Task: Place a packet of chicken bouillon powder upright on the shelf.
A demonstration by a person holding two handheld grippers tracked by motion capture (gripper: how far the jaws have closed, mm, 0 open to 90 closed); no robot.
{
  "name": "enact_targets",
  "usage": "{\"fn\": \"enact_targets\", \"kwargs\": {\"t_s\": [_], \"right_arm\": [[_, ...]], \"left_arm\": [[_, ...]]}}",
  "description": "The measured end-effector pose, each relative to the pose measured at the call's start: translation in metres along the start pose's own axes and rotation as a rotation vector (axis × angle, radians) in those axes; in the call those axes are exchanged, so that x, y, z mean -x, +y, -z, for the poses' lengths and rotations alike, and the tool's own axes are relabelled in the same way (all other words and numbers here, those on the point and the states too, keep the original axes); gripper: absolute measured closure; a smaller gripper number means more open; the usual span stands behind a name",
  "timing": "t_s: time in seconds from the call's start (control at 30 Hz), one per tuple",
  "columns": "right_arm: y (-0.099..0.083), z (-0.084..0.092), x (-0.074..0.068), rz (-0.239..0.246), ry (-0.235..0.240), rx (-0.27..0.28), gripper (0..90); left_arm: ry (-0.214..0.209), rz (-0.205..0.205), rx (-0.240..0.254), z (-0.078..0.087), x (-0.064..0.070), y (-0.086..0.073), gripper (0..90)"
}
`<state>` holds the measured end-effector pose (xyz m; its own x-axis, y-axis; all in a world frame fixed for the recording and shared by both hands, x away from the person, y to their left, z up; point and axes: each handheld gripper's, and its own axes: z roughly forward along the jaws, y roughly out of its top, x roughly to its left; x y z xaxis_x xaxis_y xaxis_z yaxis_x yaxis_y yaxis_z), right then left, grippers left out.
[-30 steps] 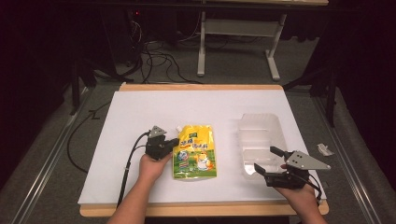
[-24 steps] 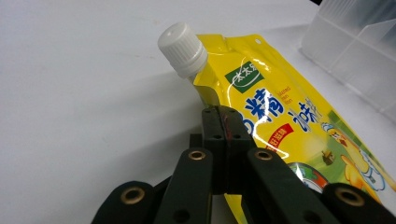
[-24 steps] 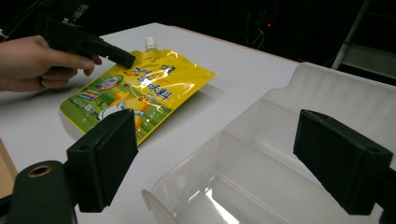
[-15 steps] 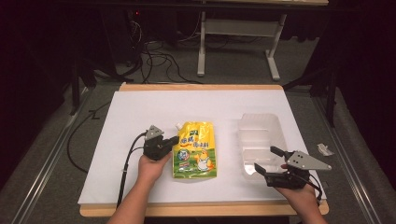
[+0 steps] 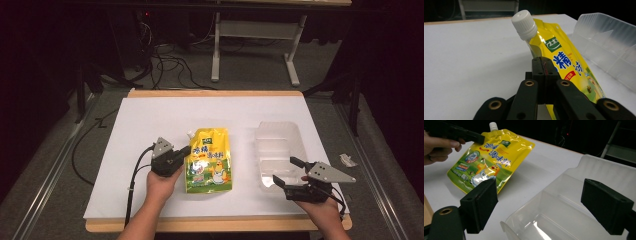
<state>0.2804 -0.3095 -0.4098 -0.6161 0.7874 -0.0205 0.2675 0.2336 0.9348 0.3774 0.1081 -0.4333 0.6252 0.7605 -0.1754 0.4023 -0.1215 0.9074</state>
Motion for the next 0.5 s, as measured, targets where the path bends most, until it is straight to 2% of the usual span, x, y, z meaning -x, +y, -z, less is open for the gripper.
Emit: {"fn": "enact_targets", "kwargs": {"t_s": [0.13,0.23,0.33,0.5], "right_arm": [[0.0,0.001,0.0,0.0,-0.003,0.0,14.2],[0.001,0.002,-0.001,0.001,-0.002,0.004,14.3],[0.001,0.002,-0.001,-0.002,-0.004,0.006,14.3],[0.001,0.002,-0.002,0.0,-0.003,0.005,14.4]], "left_arm": [[0.066,-0.038,0.027,0.008,0.016,0.0,90.0],[0.094,-0.052,0.055,0.012,0.025,0.0,90.0],[0.103,-0.08,0.094,0.019,0.035,0.0,90.0],[0.095,-0.12,0.123,0.03,0.048,0.002,90.0]]}}
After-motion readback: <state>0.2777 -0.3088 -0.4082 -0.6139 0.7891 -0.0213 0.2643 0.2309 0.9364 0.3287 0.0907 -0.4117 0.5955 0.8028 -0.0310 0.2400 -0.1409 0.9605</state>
